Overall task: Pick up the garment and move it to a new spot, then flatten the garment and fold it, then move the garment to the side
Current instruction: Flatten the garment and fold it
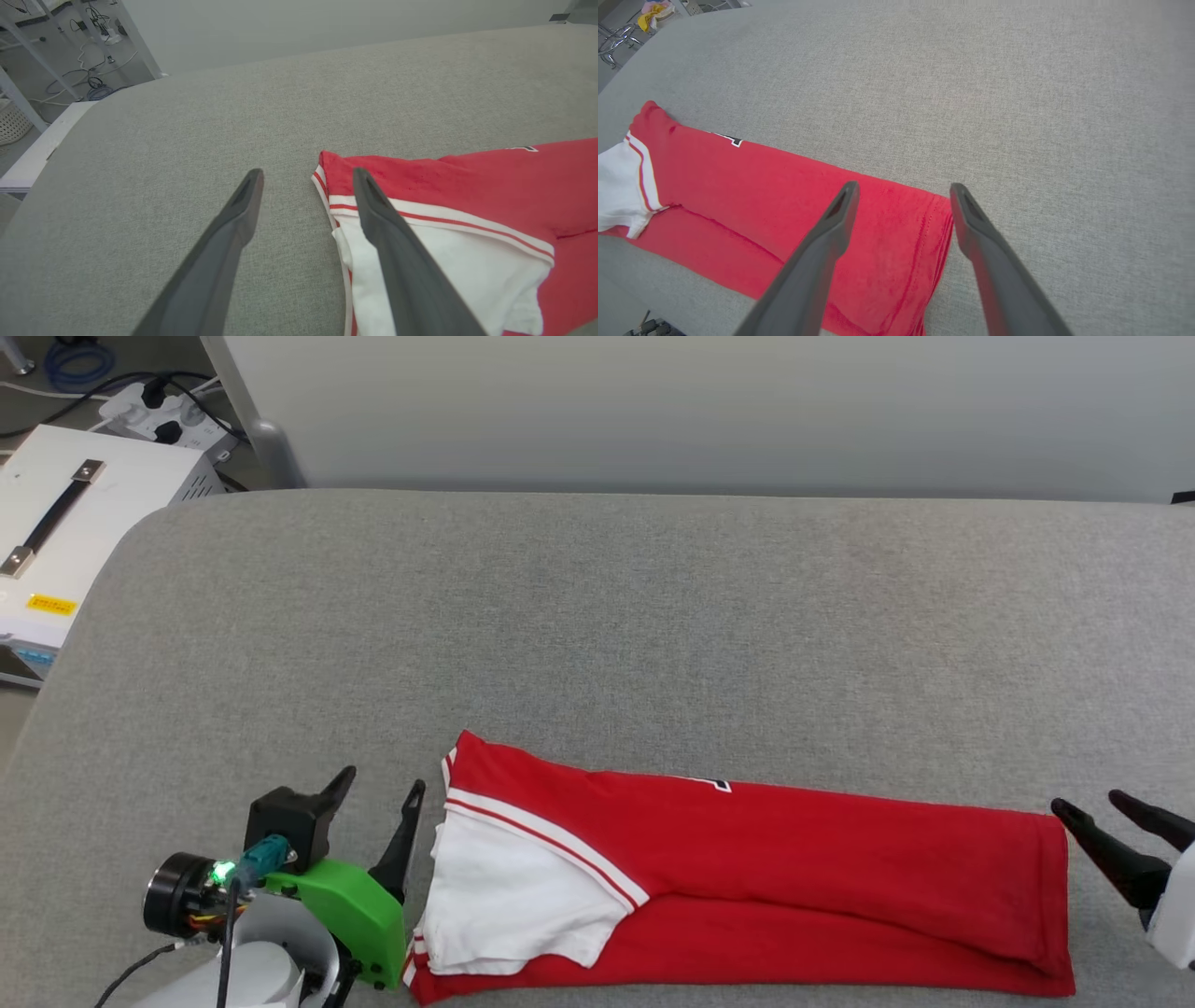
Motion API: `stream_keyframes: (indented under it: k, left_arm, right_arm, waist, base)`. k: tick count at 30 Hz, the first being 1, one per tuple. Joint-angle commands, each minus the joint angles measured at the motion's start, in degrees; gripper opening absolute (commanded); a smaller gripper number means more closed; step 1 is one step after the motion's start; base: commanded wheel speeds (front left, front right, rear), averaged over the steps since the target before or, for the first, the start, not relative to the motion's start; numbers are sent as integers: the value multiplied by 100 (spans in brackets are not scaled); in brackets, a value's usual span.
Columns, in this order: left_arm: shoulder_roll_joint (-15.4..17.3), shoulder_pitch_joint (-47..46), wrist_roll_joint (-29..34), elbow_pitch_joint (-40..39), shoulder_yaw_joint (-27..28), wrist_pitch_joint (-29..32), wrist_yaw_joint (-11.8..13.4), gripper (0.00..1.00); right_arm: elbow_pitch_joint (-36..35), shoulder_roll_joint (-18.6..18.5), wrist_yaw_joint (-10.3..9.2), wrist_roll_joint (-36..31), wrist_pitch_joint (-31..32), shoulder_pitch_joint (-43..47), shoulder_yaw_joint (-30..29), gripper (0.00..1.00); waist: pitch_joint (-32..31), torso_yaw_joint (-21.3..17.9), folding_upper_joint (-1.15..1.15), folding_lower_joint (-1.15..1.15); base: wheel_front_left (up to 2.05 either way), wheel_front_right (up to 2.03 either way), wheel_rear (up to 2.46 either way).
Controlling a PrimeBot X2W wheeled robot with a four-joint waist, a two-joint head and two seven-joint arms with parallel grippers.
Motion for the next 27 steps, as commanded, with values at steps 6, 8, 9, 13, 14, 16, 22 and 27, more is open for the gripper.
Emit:
stream_keyframes:
  k: [6, 8, 9, 13, 14, 16, 22, 27]
  left_arm:
    - [-226, 516, 763, -272, 923, -78, 436, 100]
    - [-342, 732, 1089, -365, 1300, -79, 506, 100]
    - [-394, 830, 1283, -398, 1460, -79, 519, 100]
    - [-668, 1160, 1828, -416, 1973, -80, 453, 100]
    - [-731, 1218, 1953, -414, 2084, -80, 432, 100]
    - [-896, 1350, 2201, -422, 2361, -80, 394, 100]
    - [-1407, 1711, 2839, -382, 3108, -80, 303, 100]
    - [-1821, 1942, 3275, -352, 3538, -80, 42, 100]
  right_arm:
    - [67, -296, -4, 345, 987, 186, -236, 100]
    - [159, -309, -4, 497, 1317, 185, -282, 100]
    - [217, -310, -4, 534, 1440, 174, -303, 100]
    - [448, -191, -4, 622, 1745, 103, -336, 100]
    - [497, -147, -4, 633, 1771, 88, -338, 100]
    - [593, -48, -4, 634, 1813, 57, -313, 100]
    - [854, 236, -4, 645, 1761, -30, -189, 100]
    - [959, 492, -4, 935, 1741, 3, -25, 100]
  waist:
    - [32, 87, 0, 0]
    - [80, 122, 0, 0]
    - [113, 145, 0, 0]
    - [256, 248, 0, 0]
    - [289, 278, 0, 0]
    - [358, 338, 0, 0]
    - [549, 504, 0, 0]
    - [641, 599, 0, 0]
  base:
    - [0, 0, 0]
    - [0, 0, 0]
    - [0, 0, 0]
    - [0, 0, 0]
    - [0, 0, 0]
    - [0, 0, 0]
    - [0, 0, 0]
    - [0, 0, 0]
